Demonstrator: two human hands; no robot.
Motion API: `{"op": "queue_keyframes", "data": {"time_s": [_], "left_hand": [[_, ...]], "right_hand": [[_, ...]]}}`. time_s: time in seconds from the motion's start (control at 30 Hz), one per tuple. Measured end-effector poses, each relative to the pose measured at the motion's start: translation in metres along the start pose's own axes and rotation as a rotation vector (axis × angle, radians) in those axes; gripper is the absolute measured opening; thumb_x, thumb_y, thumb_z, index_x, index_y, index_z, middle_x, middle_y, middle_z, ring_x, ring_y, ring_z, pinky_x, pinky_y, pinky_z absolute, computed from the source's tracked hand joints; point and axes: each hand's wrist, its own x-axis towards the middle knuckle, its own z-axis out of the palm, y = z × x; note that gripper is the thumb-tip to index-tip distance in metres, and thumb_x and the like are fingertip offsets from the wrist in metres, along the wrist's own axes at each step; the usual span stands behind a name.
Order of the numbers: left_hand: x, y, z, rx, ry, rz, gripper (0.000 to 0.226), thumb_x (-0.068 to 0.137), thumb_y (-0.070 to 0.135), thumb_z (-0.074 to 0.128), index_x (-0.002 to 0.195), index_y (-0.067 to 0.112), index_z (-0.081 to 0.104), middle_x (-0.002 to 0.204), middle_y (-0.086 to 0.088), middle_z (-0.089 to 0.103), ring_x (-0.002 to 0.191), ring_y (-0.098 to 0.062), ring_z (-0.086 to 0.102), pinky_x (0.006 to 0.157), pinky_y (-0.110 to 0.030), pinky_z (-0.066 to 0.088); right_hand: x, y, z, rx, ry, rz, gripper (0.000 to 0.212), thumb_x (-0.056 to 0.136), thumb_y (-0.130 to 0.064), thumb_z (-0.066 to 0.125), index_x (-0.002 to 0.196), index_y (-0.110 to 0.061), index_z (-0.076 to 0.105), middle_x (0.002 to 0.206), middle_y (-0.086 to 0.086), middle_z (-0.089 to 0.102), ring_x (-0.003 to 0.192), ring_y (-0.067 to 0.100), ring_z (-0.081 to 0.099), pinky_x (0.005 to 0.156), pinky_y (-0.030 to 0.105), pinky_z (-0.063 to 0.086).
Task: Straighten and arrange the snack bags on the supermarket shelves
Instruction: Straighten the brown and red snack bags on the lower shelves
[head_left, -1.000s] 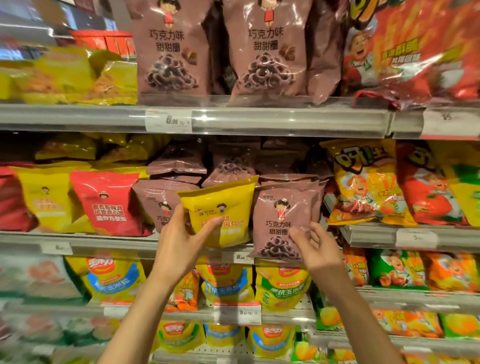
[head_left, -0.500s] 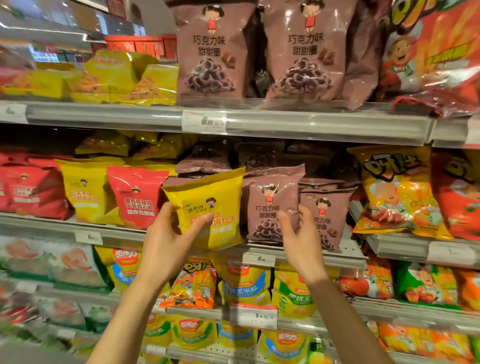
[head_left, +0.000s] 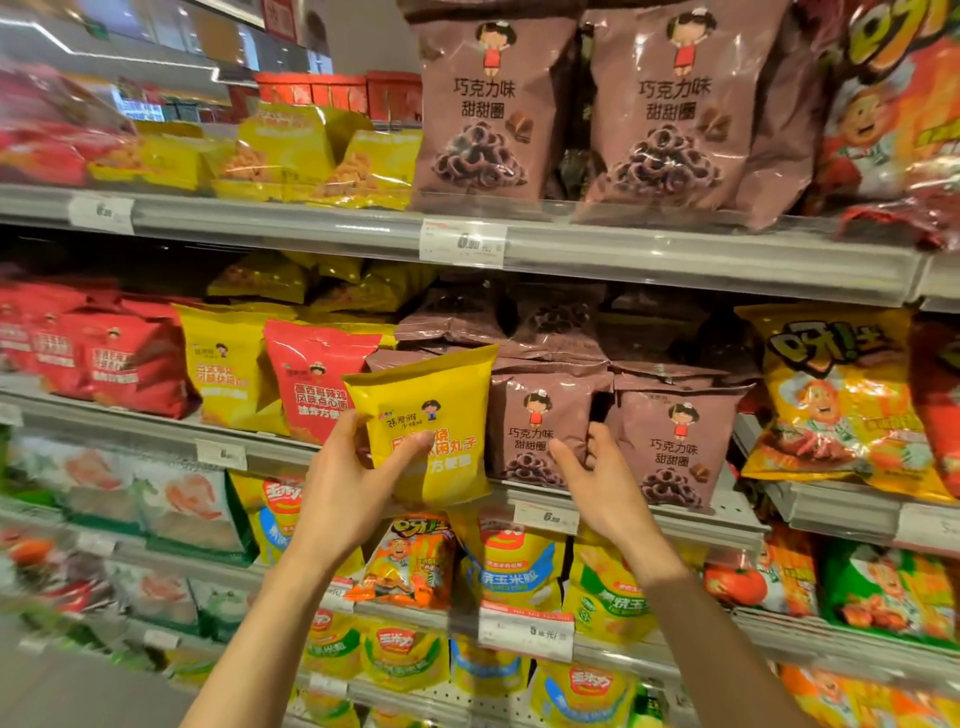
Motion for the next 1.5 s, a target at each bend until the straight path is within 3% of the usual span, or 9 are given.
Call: {"op": "queue_keyframes", "data": {"time_s": [0.13, 0.23, 0.53, 0.63, 0.87, 1.13, 1.3, 1.37, 1.5], "left_hand": [[-0.006, 0.000, 0.001, 0.006, 0.012, 0.003, 0.038, 0.080, 0.062, 0.078, 0.094, 0.031, 0.059, 0.088, 0.014, 0.075, 0.079, -0.009, 0.073, 0.066, -0.052, 0.062], [-0.011, 0.000, 0.002, -0.039, 0.002, -0.015, 0.047, 0.080, 0.061, 0.079, 0.094, 0.022, 0.058, 0.087, -0.007, 0.073, 0.085, -0.032, 0.071, 0.063, -0.059, 0.059], [-0.029, -0.002, -0.002, -0.124, -0.012, -0.099, 0.061, 0.071, 0.067, 0.081, 0.084, 0.017, 0.049, 0.085, -0.025, 0.053, 0.094, -0.042, 0.070, 0.057, -0.058, 0.062], [-0.034, -0.010, -0.011, -0.161, -0.037, -0.094, 0.062, 0.073, 0.063, 0.082, 0.102, 0.013, 0.061, 0.107, -0.034, 0.061, 0.096, -0.039, 0.071, 0.056, -0.045, 0.064], [-0.020, -0.041, -0.039, -0.237, -0.061, -0.070, 0.035, 0.084, 0.045, 0.082, 0.105, 0.022, 0.066, 0.099, -0.018, 0.072, 0.086, -0.021, 0.077, 0.054, -0.027, 0.061], [0.045, -0.090, -0.117, -0.229, -0.122, -0.091, 0.064, 0.072, 0.066, 0.082, 0.097, 0.013, 0.058, 0.087, -0.024, 0.054, 0.089, -0.044, 0.063, 0.066, -0.064, 0.060], [0.089, -0.112, -0.163, -0.347, -0.150, -0.093, 0.055, 0.069, 0.056, 0.086, 0.091, 0.016, 0.055, 0.087, -0.021, 0.045, 0.087, -0.036, 0.059, 0.057, -0.058, 0.062], [0.105, -0.124, -0.178, -0.255, -0.146, -0.046, 0.047, 0.070, 0.064, 0.083, 0.079, 0.030, 0.051, 0.071, 0.006, 0.039, 0.079, -0.034, 0.057, 0.064, -0.063, 0.061], [0.128, -0.141, -0.197, -0.268, -0.164, 0.003, 0.037, 0.073, 0.063, 0.081, 0.091, 0.036, 0.064, 0.084, 0.018, 0.073, 0.082, -0.017, 0.072, 0.071, -0.063, 0.061]], "right_hand": [[-0.008, 0.002, -0.006, 0.053, -0.028, 0.024, 0.051, 0.096, -0.048, 0.063, 0.137, -0.022, 0.048, 0.127, -0.005, 0.061, 0.103, -0.003, 0.057, 0.093, 0.022, 0.045], [-0.015, 0.001, -0.012, 0.112, -0.014, 0.027, 0.059, 0.096, -0.041, 0.066, 0.147, -0.018, 0.046, 0.145, -0.002, 0.053, 0.132, 0.013, 0.051, 0.111, 0.030, 0.040], [-0.042, 0.020, -0.032, 0.266, 0.123, 0.017, 0.023, 0.097, -0.023, 0.067, 0.120, -0.020, 0.062, 0.111, -0.005, 0.068, 0.095, 0.009, 0.066, 0.080, 0.022, 0.050], [-0.049, 0.024, -0.023, 0.365, 0.107, 0.066, 0.013, 0.096, -0.012, 0.067, 0.106, -0.020, 0.064, 0.097, 0.005, 0.072, 0.090, 0.021, 0.071, 0.084, 0.038, 0.056], [-0.068, 0.036, 0.022, 0.362, 0.057, 0.080, 0.018, 0.095, -0.007, 0.068, 0.096, -0.025, 0.070, 0.085, 0.007, 0.077, 0.074, 0.009, 0.072, 0.069, 0.021, 0.056], [-0.062, -0.014, 0.118, 0.404, 0.138, 0.142, 0.010, 0.096, -0.002, 0.064, 0.103, -0.008, 0.068, 0.081, 0.011, 0.076, 0.070, 0.017, 0.066, 0.074, 0.037, 0.054], [-0.054, -0.066, 0.175, 0.379, 0.110, 0.092, 0.013, 0.099, 0.009, 0.054, 0.108, 0.005, 0.061, 0.080, 0.014, 0.053, 0.070, 0.020, 0.048, 0.059, 0.012, 0.041], [-0.049, -0.083, 0.192, 0.331, 0.137, 0.072, 0.011, 0.098, 0.007, 0.057, 0.105, 0.001, 0.062, 0.070, 0.001, 0.050, 0.059, 0.008, 0.044, 0.053, 0.010, 0.034], [-0.025, -0.117, 0.222, 0.152, 0.165, 0.039, 0.027, 0.099, -0.010, 0.061, 0.125, 0.000, 0.061, 0.078, -0.009, 0.059, 0.063, -0.003, 0.052, 0.067, 0.016, 0.044]]}}
